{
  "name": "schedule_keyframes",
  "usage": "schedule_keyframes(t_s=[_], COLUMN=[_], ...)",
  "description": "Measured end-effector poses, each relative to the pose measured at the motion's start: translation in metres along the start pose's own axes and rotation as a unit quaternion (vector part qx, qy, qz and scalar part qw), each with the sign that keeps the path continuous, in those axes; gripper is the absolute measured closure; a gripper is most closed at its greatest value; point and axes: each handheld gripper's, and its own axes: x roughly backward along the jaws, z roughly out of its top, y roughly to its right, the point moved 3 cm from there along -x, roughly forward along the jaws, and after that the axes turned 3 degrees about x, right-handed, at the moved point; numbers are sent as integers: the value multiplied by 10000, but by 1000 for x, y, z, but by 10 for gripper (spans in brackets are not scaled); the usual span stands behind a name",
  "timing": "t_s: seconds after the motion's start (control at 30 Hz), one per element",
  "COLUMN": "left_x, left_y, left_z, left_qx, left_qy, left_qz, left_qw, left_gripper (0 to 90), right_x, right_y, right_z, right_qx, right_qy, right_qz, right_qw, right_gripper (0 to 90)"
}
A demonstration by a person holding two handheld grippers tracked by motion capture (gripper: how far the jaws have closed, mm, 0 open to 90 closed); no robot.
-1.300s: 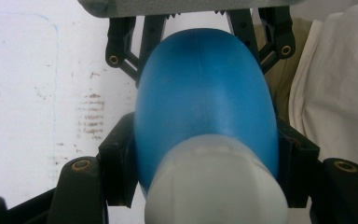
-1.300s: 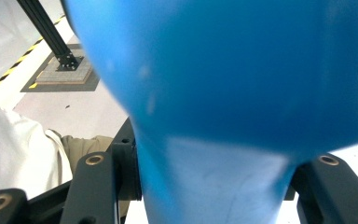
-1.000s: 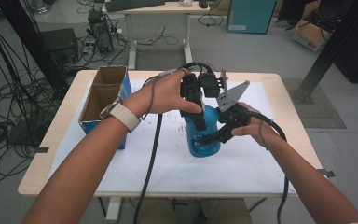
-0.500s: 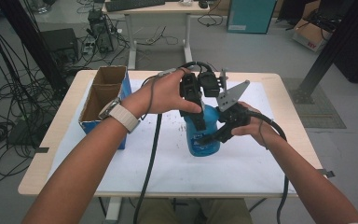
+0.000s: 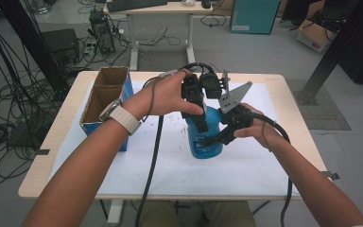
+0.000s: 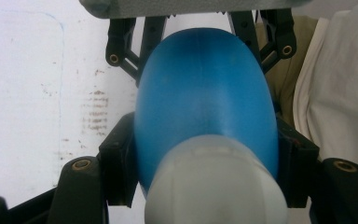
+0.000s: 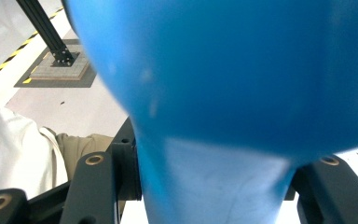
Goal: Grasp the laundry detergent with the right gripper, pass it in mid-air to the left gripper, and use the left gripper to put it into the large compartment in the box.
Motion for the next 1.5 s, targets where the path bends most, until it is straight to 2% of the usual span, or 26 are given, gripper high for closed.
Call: schedule_keyframes(t_s=[1.5], left_x=[0], left_y=[0], left_z=[-3], left_qx=[9], left_qy=[-17], left_qz=[7], left_qw=[10000], left_gripper=[373], right_x=[-3], right_y=[0], right_z=[1], right_qx=[13], right_qy=[-25], right_qz=[29], right_qw=[10000], right_gripper=[435])
